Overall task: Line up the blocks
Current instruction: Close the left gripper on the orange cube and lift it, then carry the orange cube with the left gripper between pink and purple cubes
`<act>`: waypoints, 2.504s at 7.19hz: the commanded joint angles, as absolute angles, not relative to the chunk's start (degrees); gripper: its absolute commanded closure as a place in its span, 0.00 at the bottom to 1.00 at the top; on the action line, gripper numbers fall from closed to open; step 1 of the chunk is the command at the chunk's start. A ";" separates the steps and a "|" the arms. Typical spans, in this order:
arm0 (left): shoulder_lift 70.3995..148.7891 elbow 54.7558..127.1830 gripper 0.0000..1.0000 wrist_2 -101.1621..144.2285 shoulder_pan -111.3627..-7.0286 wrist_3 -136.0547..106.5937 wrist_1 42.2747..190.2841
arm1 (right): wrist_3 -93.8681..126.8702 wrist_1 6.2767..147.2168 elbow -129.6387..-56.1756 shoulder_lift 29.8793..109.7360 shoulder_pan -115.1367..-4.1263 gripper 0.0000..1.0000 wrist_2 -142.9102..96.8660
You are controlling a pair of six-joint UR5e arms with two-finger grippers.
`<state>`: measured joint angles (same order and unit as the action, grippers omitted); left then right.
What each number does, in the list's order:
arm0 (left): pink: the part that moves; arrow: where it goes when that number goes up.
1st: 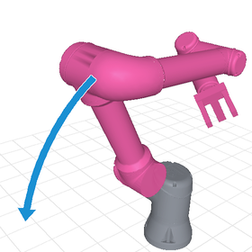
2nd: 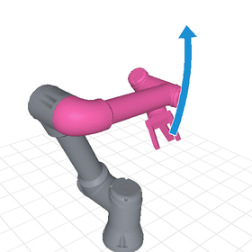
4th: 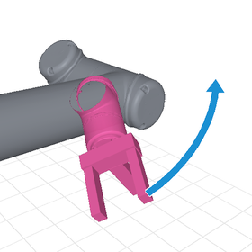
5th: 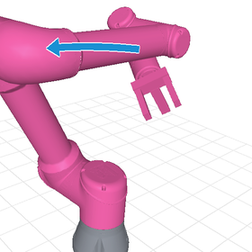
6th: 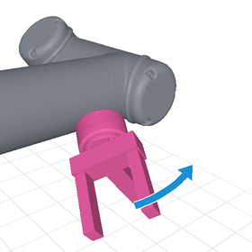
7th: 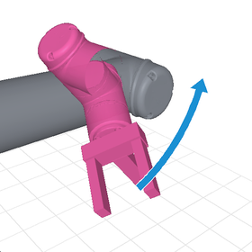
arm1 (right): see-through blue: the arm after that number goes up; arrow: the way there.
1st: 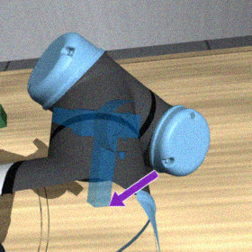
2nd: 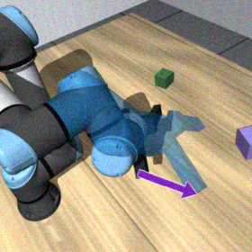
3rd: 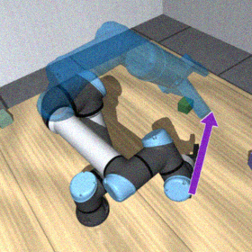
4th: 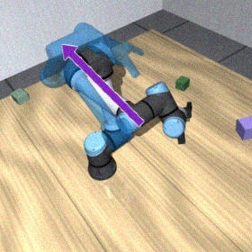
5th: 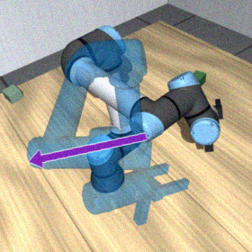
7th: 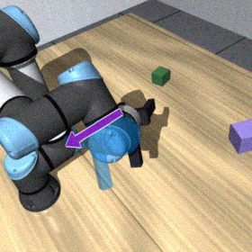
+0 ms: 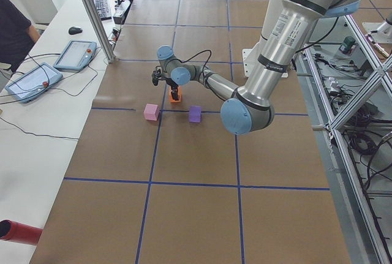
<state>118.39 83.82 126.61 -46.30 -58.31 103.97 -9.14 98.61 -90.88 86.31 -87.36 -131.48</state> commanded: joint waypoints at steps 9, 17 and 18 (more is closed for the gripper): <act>116.99 97.09 0.85 128.23 -55.43 -52.17 95.84 | -9.14 98.61 -90.88 86.31 -87.36 0.00 -131.48; 108.63 92.13 0.83 128.41 -53.98 -42.89 98.59 | -9.14 98.61 -90.88 86.31 -87.36 0.00 -131.48; 109.15 90.54 0.83 129.71 -53.18 -42.89 99.05 | -9.14 98.61 -90.88 86.31 -87.36 0.00 -131.48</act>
